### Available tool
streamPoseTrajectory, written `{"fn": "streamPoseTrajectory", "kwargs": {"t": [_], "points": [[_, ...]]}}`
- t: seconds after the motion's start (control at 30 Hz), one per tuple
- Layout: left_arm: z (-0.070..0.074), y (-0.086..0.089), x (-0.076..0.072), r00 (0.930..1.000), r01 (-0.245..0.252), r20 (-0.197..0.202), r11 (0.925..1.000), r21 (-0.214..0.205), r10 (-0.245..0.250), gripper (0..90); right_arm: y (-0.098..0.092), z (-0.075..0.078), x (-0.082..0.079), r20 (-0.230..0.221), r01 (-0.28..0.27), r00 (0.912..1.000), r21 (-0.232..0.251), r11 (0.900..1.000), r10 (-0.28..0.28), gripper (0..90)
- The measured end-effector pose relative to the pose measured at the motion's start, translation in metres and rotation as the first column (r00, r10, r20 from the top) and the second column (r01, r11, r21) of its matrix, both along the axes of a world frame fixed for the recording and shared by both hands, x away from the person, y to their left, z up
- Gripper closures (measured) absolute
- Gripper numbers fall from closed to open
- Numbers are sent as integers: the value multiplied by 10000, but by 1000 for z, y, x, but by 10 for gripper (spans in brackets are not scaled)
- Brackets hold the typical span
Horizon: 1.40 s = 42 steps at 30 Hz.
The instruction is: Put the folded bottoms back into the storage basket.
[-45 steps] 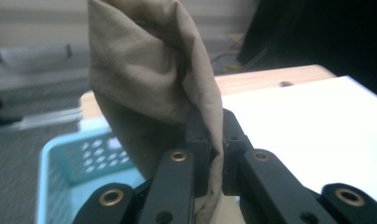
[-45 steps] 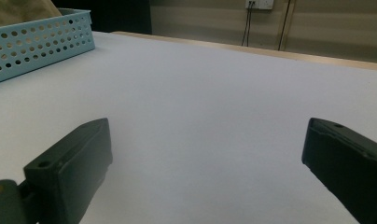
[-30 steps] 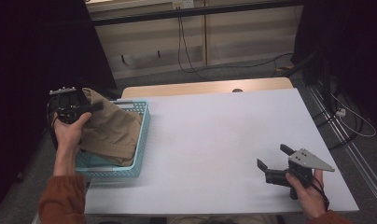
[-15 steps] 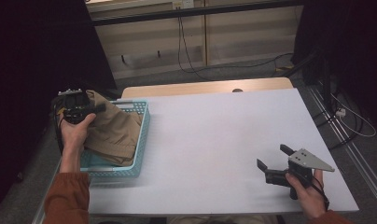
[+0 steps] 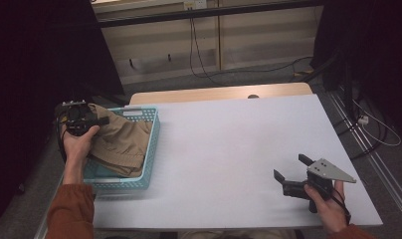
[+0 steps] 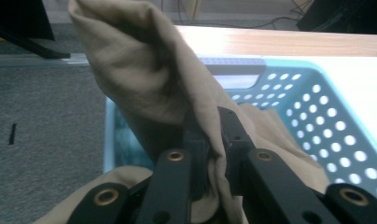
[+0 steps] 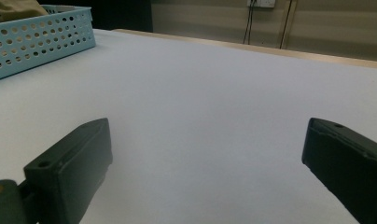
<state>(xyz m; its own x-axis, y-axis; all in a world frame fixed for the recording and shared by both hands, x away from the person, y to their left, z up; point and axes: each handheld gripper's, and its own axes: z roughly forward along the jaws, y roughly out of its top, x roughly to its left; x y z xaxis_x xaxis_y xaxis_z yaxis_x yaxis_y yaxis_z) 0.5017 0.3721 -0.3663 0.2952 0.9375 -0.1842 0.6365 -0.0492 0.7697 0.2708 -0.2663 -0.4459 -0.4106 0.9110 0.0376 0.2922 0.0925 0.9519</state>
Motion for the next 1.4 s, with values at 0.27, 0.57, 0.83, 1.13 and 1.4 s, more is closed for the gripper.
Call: {"fn": "streamPoseTrajectory", "kwargs": {"t": [0.27,0.57,0.83,1.13,1.4], "points": [[-6,-3,-4,9977,-219,-647,9989,-403,193,842,-1,0,0,17,8,10000,3,10000,-8,17],[-12,0,-13,9931,-165,-1161,9997,-199,141,844,0,0,0,-3,-4,10000,2,10000,4,17],[2,-15,-1,9981,584,-238,9917,1146,-561,814,1,-1,1,-15,8,10000,-27,10000,-8,17],[1,-10,23,9992,305,-316,9748,2211,-241,821,-1,-1,1,-24,-16,10000,0,10000,16,17],[-8,-5,22,9961,78,-883,9873,1588,64,816,-1,-1,0,-26,-18,10000,-3,10000,18,17]]}}
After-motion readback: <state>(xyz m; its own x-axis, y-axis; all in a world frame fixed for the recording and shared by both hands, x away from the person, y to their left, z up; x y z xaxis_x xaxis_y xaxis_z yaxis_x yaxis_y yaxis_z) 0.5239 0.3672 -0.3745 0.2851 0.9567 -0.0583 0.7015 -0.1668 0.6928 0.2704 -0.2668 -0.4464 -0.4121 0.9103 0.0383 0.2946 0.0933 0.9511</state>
